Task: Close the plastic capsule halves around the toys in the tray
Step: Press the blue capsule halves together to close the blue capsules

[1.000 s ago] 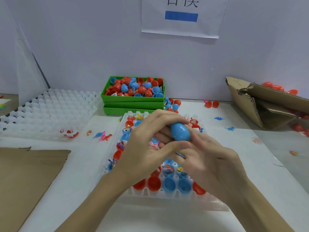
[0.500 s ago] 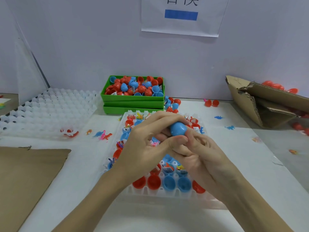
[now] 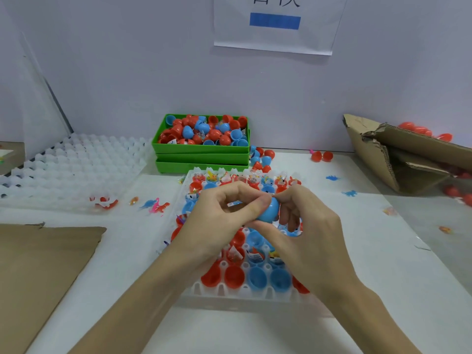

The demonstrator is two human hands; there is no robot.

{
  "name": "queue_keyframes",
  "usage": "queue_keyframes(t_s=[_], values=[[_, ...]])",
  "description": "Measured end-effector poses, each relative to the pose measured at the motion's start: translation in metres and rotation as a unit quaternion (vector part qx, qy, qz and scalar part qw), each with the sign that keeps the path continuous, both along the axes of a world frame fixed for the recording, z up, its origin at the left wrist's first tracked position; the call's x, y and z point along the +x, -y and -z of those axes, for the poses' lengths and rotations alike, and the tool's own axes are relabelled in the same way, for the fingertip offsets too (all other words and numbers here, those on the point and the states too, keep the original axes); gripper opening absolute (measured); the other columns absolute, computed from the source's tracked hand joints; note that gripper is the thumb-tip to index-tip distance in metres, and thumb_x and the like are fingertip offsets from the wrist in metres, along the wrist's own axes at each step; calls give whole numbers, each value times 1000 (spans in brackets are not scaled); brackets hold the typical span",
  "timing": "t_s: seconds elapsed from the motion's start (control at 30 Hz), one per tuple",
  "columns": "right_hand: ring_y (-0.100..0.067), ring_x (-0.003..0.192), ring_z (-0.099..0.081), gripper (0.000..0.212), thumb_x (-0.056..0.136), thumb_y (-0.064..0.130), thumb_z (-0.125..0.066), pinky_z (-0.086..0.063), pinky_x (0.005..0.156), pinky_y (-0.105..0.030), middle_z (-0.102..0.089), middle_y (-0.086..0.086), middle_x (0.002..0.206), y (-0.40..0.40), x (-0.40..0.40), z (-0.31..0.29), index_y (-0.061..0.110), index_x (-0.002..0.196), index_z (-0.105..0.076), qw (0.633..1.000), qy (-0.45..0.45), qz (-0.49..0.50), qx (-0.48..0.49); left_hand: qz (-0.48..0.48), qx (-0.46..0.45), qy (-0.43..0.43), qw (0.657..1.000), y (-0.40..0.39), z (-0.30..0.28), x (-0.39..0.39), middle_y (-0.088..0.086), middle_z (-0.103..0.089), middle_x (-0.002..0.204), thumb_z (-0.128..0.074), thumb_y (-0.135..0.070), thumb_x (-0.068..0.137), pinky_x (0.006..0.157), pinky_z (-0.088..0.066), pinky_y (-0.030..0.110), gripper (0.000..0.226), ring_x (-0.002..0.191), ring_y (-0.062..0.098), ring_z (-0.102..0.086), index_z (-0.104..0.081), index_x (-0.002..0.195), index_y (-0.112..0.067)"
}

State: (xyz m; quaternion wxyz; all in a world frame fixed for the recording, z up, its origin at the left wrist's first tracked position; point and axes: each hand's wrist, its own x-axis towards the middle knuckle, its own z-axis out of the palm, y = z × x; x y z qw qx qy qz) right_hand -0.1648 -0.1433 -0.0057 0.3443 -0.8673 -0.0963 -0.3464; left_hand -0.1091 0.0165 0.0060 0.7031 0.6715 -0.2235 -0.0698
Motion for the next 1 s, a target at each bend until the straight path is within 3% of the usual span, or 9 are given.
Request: queue_keyframes(t_s=[0.17,0.27,0.4,0.5,0.57,0.67,0.73,0.87,1.0], values=[[-17,71,-51,37,76,42,-85,-45,60,-19,-52,11,74,4,0,3,19,93,-61,1000,-12,-9,13,-36,4,-2,999,5,9,-4,-2,-79,93,-79,-38,84,87,-57,34,19,95,13,-75,-82,90,-21],[-16,74,-58,39,79,50,-76,-51,64,-22,-61,9,80,3,1,3,18,100,-66,999,2,-20,30,-57,31,39,997,4,5,-4,-5,-79,94,-77,-44,87,82,-59,26,18,96,10,-75,-81,92,-27],[-7,91,-63,46,87,44,-71,-52,80,-9,-64,14,107,6,6,1,24,128,-63,999,-12,-34,32,-41,35,51,997,-2,-9,-1,-7,-78,105,-60,-51,94,77,-61,22,35,96,12,-77,-76,112,-26],[1,105,-66,41,97,23,-68,-53,81,-9,-68,28,114,18,14,-3,35,135,-57,978,-94,-27,183,-91,6,57,994,-14,-13,6,-3,-78,105,-49,-16,109,75,-63,27,25,93,20,-77,-75,110,-17],[0,103,-71,35,97,15,-68,-55,76,-10,-75,21,109,33,26,-13,28,129,-64,911,-155,-41,379,-129,0,62,990,-24,-15,12,3,-77,93,-42,8,103,74,-63,30,44,85,23,-74,-76,90,-17],[-26,108,-73,32,96,3,-64,-61,82,-26,-75,-17,115,69,65,-43,-2,128,-60,690,-180,-140,687,-160,-4,58,985,-33,-16,17,9,-71,74,-39,16,96,67,-60,28,55,69,20,-67,-74,70,-17],[-34,114,-69,31,100,2,-59,-61,88,-32,-66,-28,126,95,94,-72,-10,128,-55,594,-123,-154,780,-163,5,54,985,-33,-14,17,8,-70,71,-39,16,97,63,-58,26,56,65,17,-65,-73,68,-18],[-34,142,-46,42,109,11,-43,-36,118,-29,-40,-23,156,124,143,-117,-6,148,-39,559,-3,-123,820,-169,25,44,984,-30,-10,21,8,-71,72,-39,14,99,65,-55,29,58,71,24,-70,-73,65,-19],[-35,152,-27,48,110,-1,-27,-21,124,-33,-21,-22,166,136,164,-116,0,158,-21,571,14,-93,815,-179,41,42,982,-32,-12,24,7,-72,71,-40,14,99,67,-56,31,58,69,21,-69,-73,64,-18]])
